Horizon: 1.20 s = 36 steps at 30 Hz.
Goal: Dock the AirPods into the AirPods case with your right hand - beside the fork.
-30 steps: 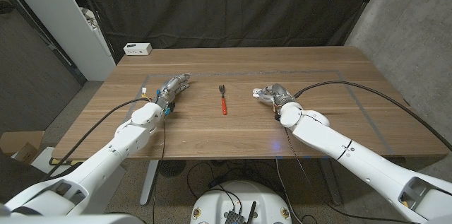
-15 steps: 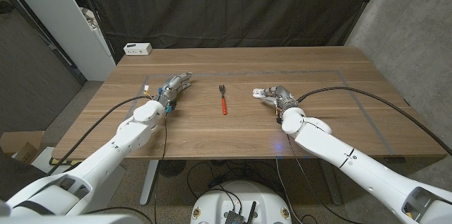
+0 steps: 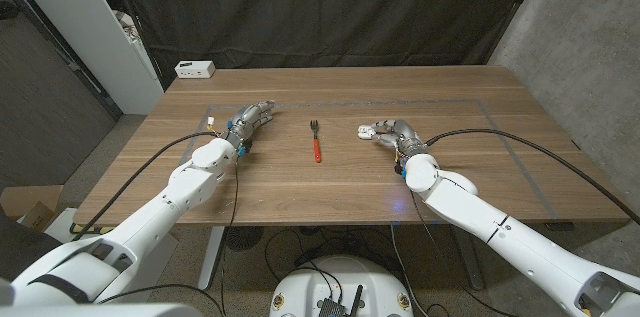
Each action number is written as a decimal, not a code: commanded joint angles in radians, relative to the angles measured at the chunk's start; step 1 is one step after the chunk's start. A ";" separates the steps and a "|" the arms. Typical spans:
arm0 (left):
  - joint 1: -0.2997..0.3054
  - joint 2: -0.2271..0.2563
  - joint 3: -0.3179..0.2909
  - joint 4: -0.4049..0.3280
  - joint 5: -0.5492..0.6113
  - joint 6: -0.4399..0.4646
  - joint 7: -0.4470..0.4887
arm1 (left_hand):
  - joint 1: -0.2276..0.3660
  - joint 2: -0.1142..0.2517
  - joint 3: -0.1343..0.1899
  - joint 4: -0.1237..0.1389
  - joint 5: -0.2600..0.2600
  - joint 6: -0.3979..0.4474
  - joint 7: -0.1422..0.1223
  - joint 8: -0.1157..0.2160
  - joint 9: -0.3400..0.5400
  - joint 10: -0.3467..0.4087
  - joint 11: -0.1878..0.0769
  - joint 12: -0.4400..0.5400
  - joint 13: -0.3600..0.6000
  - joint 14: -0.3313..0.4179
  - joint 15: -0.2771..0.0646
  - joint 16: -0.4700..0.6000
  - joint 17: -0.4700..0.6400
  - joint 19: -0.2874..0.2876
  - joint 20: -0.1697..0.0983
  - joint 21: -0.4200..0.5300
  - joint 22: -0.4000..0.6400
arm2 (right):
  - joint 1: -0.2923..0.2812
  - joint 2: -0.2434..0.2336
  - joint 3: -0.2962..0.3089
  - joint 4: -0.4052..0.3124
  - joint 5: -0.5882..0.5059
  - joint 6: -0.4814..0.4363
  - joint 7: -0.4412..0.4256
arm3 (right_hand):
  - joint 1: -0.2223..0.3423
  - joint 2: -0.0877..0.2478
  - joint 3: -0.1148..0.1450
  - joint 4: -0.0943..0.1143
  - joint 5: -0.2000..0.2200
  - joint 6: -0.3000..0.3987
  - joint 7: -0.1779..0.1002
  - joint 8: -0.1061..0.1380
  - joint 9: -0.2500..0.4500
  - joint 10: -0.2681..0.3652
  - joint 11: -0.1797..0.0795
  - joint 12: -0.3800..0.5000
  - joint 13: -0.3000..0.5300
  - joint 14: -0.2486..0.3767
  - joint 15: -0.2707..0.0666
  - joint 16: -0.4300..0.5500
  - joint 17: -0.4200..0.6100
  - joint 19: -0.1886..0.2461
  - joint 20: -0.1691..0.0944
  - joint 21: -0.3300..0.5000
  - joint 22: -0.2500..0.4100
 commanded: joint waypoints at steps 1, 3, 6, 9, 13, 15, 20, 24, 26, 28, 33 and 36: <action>-0.013 -0.007 0.002 0.016 0.004 -0.008 -0.002 | 0.004 0.002 0.005 -0.006 0.004 0.007 -0.003 0.005 0.000 0.008 -0.004 0.006 0.001 0.008 -0.017 0.002 0.002 -0.008 0.016 -0.001 0.001 | 0.076 -0.066 0.009 0.003 0.059 -0.049 0.196 | 0.004 0.003 -0.003 0.009 0.002 -0.047 -0.001 -0.022 -0.006 -0.063 -0.008 -0.021 0.006 -0.062 -0.126 -0.017 0.011 -0.034 0.004 -0.009 0.001; -0.013 -0.009 0.003 0.018 0.003 -0.008 0.000 | 0.004 0.002 0.005 -0.006 0.004 0.007 -0.004 0.005 0.000 0.007 -0.004 0.005 0.001 0.009 -0.017 0.002 0.002 -0.008 0.016 -0.001 0.001 | 0.113 -0.088 0.001 0.004 0.084 -0.103 0.268 | -0.005 0.001 -0.011 0.014 0.000 -0.075 0.000 -0.032 -0.013 -0.104 -0.001 -0.032 0.003 -0.105 -0.110 -0.031 0.012 -0.056 0.012 -0.014 0.001; -0.010 -0.010 0.003 0.014 0.003 -0.004 0.004 | 0.005 0.002 0.005 -0.007 0.004 0.006 -0.005 0.004 0.000 0.008 -0.006 0.005 0.001 0.008 -0.018 0.002 0.002 -0.008 0.016 -0.002 0.001 | 0.133 -0.104 -0.006 0.008 0.091 -0.119 0.299 | -0.007 0.002 -0.015 0.015 -0.001 -0.096 0.000 -0.037 -0.018 -0.128 -0.008 -0.036 0.000 -0.124 -0.107 -0.036 0.012 -0.074 0.015 -0.017 0.000; -0.007 -0.010 0.002 0.010 0.001 0.000 0.009 | 0.006 0.002 0.005 -0.007 0.004 0.007 -0.005 0.004 0.000 0.009 -0.005 0.006 0.001 0.008 -0.018 0.002 0.002 -0.008 0.015 -0.001 0.001 | 0.148 -0.113 -0.010 0.011 0.095 -0.131 0.314 | -0.011 0.006 -0.018 0.018 -0.001 -0.111 0.000 -0.041 -0.022 -0.138 -0.002 -0.035 -0.002 -0.131 -0.105 -0.036 0.012 -0.081 0.017 -0.017 0.000; -0.006 -0.009 0.002 0.006 0.001 0.007 0.013 | 0.006 0.001 0.005 -0.008 0.005 0.007 -0.004 0.004 0.000 0.009 -0.005 0.006 0.000 0.008 -0.020 0.001 0.002 -0.008 0.015 -0.001 0.001 | 0.164 -0.118 -0.017 0.019 0.104 -0.147 0.330 | -0.016 0.008 -0.021 0.020 -0.002 -0.121 -0.001 -0.041 -0.025 -0.141 -0.001 -0.033 -0.004 -0.136 -0.103 -0.036 0.013 -0.084 0.016 -0.016 0.000; -0.005 -0.009 0.002 0.002 0.000 0.012 0.015 | 0.006 0.001 0.005 -0.008 0.004 0.005 -0.006 0.004 0.000 0.008 -0.004 0.005 0.000 0.008 -0.018 0.001 0.002 -0.008 0.017 -0.001 0.001 | 0.173 -0.117 -0.020 0.023 0.109 -0.157 0.338 | -0.018 0.007 -0.023 0.021 -0.003 -0.123 -0.001 -0.041 -0.026 -0.145 -0.002 -0.033 -0.004 -0.137 -0.102 -0.036 0.012 -0.085 0.018 -0.016 0.000; -0.002 -0.007 0.003 -0.005 0.000 0.019 0.017 | 0.007 0.000 0.005 -0.008 0.004 0.003 -0.007 0.003 0.000 0.007 -0.001 0.005 0.000 0.008 -0.018 0.001 0.002 -0.009 0.018 -0.002 0.001 | 0.183 -0.115 -0.025 0.030 0.119 -0.166 0.343 | -0.025 0.004 -0.029 0.023 -0.004 -0.131 0.000 -0.041 -0.029 -0.150 0.004 -0.032 -0.006 -0.142 -0.098 -0.036 0.012 -0.088 0.020 -0.015 0.000; 0.000 -0.007 0.003 -0.010 -0.002 0.022 0.019 | 0.007 0.000 0.005 -0.008 0.004 0.002 -0.008 0.002 0.000 0.005 -0.002 0.004 0.001 0.006 -0.016 0.000 0.002 -0.009 0.019 -0.002 0.001 | 0.188 -0.113 -0.029 0.037 0.126 -0.168 0.346 | -0.030 0.002 -0.032 0.024 -0.005 -0.135 0.000 -0.041 -0.031 -0.151 0.006 -0.031 -0.007 -0.143 -0.094 -0.036 0.011 -0.090 0.022 -0.014 0.000; 0.002 -0.007 0.003 -0.013 -0.002 0.026 0.022 | 0.007 0.000 0.005 -0.008 0.004 0.001 -0.007 0.002 0.000 0.005 -0.002 0.004 0.001 0.006 -0.017 0.000 0.002 -0.009 0.018 -0.002 0.001 | 0.192 -0.111 -0.033 0.041 0.129 -0.169 0.349 | -0.033 0.000 -0.034 0.025 -0.005 -0.136 0.000 -0.041 -0.032 -0.151 0.006 -0.030 -0.008 -0.143 -0.093 -0.036 0.011 -0.090 0.024 -0.014 0.000; 0.003 -0.007 0.003 -0.014 -0.003 0.027 0.023 | 0.007 -0.001 0.004 -0.008 0.004 0.001 -0.007 0.002 0.000 0.004 -0.001 0.004 0.001 0.006 -0.016 0.000 0.002 -0.010 0.018 -0.002 0.001 | 0.195 -0.109 -0.034 0.044 0.133 -0.172 0.350 | -0.041 -0.003 -0.039 0.027 -0.005 -0.137 0.000 -0.039 -0.034 -0.152 0.013 -0.028 -0.009 -0.144 -0.091 -0.035 0.010 -0.091 0.024 -0.013 0.000; 0.007 -0.007 0.002 -0.017 -0.007 0.032 0.024 | 0.007 -0.002 0.004 -0.008 0.004 0.000 -0.008 0.002 0.000 0.005 -0.002 0.004 0.001 0.006 -0.016 0.000 0.002 -0.010 0.019 -0.002 0.001 | 0.204 -0.109 -0.043 0.047 0.138 -0.181 0.357 | -0.041 -0.006 -0.041 0.025 -0.004 -0.138 0.000 -0.038 -0.036 -0.151 0.009 -0.027 -0.010 -0.144 -0.091 -0.036 0.008 -0.091 0.025 -0.012 0.000; 0.009 -0.006 0.002 -0.021 -0.007 0.036 0.026 | 0.007 -0.002 0.003 -0.008 0.004 0.000 -0.008 0.002 0.000 0.003 -0.002 0.003 0.000 0.006 -0.015 0.000 0.002 -0.010 0.019 -0.002 0.001 | 0.210 -0.107 -0.049 0.051 0.139 -0.185 0.361 | -0.041 -0.012 -0.043 0.023 -0.003 -0.138 0.000 -0.037 -0.037 -0.149 0.015 -0.025 -0.011 -0.144 -0.088 -0.036 0.006 -0.092 0.026 -0.011 0.000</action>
